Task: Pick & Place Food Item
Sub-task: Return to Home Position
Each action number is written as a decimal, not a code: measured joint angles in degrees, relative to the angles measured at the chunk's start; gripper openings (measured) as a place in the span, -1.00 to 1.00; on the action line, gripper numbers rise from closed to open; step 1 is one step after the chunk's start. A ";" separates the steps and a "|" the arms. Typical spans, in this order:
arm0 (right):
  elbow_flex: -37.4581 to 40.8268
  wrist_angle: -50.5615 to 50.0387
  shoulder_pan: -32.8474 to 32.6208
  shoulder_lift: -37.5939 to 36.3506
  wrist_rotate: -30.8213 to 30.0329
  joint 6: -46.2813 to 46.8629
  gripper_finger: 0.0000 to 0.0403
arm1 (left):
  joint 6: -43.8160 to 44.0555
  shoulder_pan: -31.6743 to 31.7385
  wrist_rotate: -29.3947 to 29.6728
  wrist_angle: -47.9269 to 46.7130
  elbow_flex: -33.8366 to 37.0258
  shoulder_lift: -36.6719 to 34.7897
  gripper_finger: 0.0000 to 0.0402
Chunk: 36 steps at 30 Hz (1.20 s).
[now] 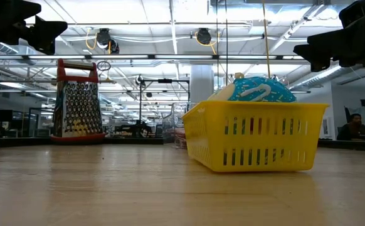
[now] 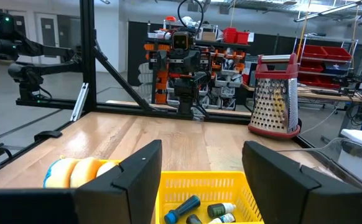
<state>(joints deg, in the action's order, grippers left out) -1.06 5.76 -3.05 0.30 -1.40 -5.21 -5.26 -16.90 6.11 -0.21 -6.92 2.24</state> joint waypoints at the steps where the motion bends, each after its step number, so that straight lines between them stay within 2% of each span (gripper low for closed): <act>1: 0.00 0.00 0.00 0.00 0.00 0.00 0.05 | -0.02 0.02 -0.02 0.00 0.00 0.00 0.34; 36: 0.00 0.00 0.00 0.00 -0.01 -0.02 0.06 | -0.17 0.01 -0.01 0.00 0.00 0.00 0.34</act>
<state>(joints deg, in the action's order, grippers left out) -1.06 5.76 -3.05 0.30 -1.41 -5.23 -5.43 -16.90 6.10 -0.21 -6.92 2.24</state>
